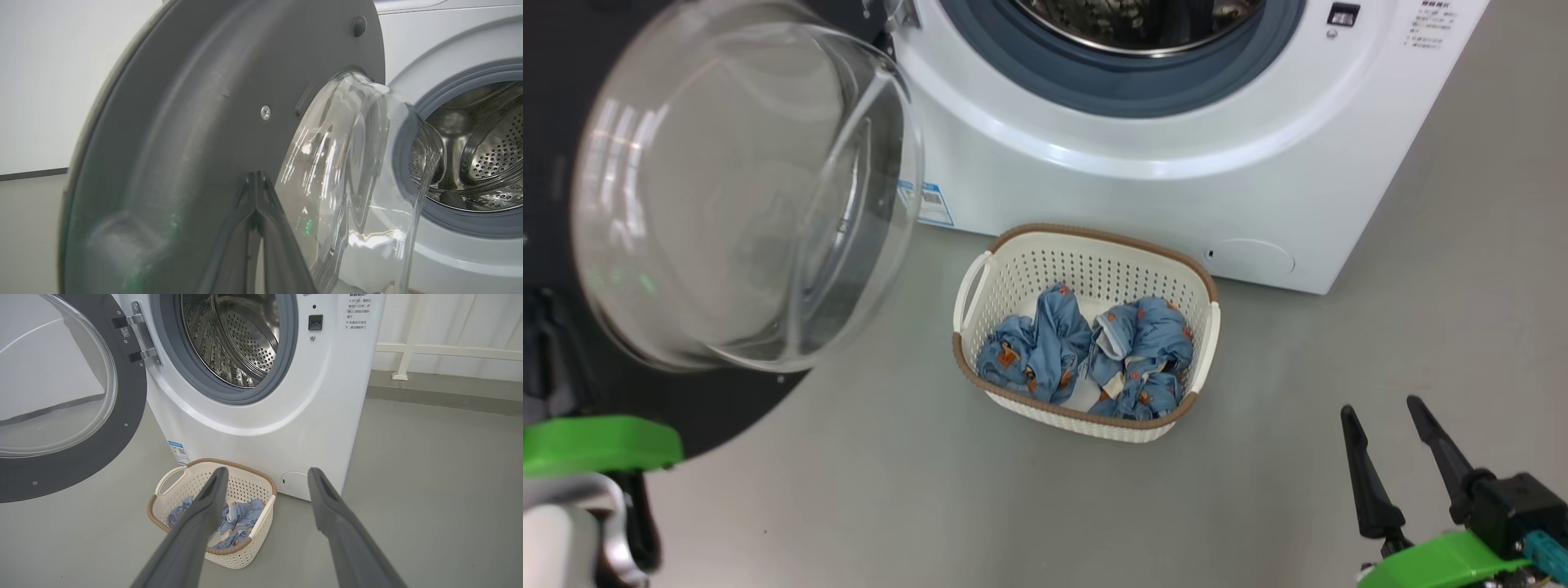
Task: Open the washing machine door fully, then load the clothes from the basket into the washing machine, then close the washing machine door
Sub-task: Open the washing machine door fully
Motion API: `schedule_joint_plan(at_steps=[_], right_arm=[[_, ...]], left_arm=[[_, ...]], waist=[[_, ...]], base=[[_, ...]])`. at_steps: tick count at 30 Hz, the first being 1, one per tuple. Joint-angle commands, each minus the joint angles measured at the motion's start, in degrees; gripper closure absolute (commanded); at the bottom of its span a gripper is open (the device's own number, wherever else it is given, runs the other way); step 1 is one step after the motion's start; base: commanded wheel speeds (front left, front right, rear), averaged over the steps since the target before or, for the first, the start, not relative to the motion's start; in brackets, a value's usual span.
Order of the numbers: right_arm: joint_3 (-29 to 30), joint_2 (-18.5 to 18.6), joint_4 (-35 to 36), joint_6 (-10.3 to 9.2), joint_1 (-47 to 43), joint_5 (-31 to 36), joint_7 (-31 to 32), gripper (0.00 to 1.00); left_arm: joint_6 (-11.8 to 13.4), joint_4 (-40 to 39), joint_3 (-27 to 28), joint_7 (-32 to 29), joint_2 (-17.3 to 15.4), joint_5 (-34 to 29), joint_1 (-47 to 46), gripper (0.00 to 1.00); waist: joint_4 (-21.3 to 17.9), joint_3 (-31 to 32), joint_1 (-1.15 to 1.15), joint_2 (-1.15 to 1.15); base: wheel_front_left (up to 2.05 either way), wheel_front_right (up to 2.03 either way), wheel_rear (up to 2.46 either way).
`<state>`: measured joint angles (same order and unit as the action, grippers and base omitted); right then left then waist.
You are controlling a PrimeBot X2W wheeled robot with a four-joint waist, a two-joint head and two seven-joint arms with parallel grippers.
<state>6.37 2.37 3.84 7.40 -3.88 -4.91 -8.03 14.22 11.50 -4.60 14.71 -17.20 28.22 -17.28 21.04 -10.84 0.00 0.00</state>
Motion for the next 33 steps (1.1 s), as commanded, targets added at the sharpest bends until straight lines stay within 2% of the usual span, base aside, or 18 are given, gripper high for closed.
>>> schedule_joint_plan(at_steps=[1,8,14,24,33], right_arm=[[-1.4,0.5,1.8,0.09,2.3,0.6,0.3,0.00],[-1.8,0.8,2.4,0.09,3.6,1.0,0.6,0.00],[-2.1,1.4,2.6,0.09,4.6,0.9,0.8,0.00],[-2.2,1.6,2.1,0.09,5.3,0.7,0.5,0.00],[-2.4,1.4,1.7,0.09,5.1,0.7,0.0,0.00]], left_arm=[[-0.5,0.7,4.1,0.3,-3.3,-0.1,-3.3,1.00],[-5.7,10.6,8.9,0.3,-4.2,0.0,-9.4,1.00],[-8.6,16.8,13.0,0.3,-4.8,-2.0,-14.2,1.00],[-11.5,22.0,18.8,0.3,-4.0,-6.2,-17.7,1.00],[-12.7,18.6,22.4,0.3,-1.2,-10.6,-14.3,1.00]], waist=[[0.0,-0.8,0.00,0.00],[-0.2,-2.9,0.00,0.00],[-0.5,-4.2,0.00,0.00],[-1.2,-4.6,0.00,0.00],[-1.6,-3.6,0.00,0.00]], base=[[0.00,0.00,0.00],[0.00,0.00,0.00],[0.00,0.00,0.00],[0.00,0.00,0.00],[0.00,0.00,0.00]])
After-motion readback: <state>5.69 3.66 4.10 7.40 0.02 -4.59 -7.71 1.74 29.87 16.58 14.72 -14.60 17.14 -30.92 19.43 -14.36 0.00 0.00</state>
